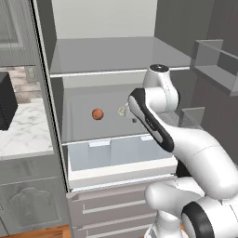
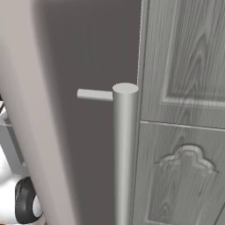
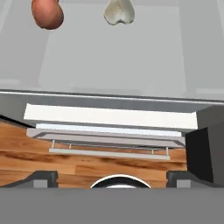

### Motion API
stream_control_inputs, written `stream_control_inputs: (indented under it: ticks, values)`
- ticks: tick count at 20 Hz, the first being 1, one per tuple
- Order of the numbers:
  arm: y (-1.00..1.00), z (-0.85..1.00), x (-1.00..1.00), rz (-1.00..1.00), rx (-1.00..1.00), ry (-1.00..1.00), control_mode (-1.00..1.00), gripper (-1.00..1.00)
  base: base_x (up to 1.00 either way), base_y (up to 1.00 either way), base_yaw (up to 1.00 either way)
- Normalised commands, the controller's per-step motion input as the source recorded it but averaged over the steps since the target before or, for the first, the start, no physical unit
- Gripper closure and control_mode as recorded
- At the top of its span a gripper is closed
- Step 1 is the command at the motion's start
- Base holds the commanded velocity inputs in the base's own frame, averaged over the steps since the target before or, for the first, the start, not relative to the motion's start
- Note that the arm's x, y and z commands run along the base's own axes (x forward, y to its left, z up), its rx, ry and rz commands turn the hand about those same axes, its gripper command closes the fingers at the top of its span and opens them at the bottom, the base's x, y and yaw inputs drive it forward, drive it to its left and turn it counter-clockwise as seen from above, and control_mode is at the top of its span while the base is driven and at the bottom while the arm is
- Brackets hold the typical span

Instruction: Grab the onion and garlic from the fridge, place them in the blender, close the lid, and turn on the blender to create a marinade.

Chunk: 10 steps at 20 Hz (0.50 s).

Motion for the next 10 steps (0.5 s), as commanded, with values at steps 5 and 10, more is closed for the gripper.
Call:
stream_control_inputs:
  ticks: [5, 10]
  values:
    - [0.2, -0.28, 0.43, 0.0, 0.0, -0.03, -1.0, -1.0, 0.0, 0.0, 0.0]
    - [0.01, -0.41, 0.63, 0.0, 0.0, -0.05, -1.0, -1.0, 0.0, 0.0, 0.0]
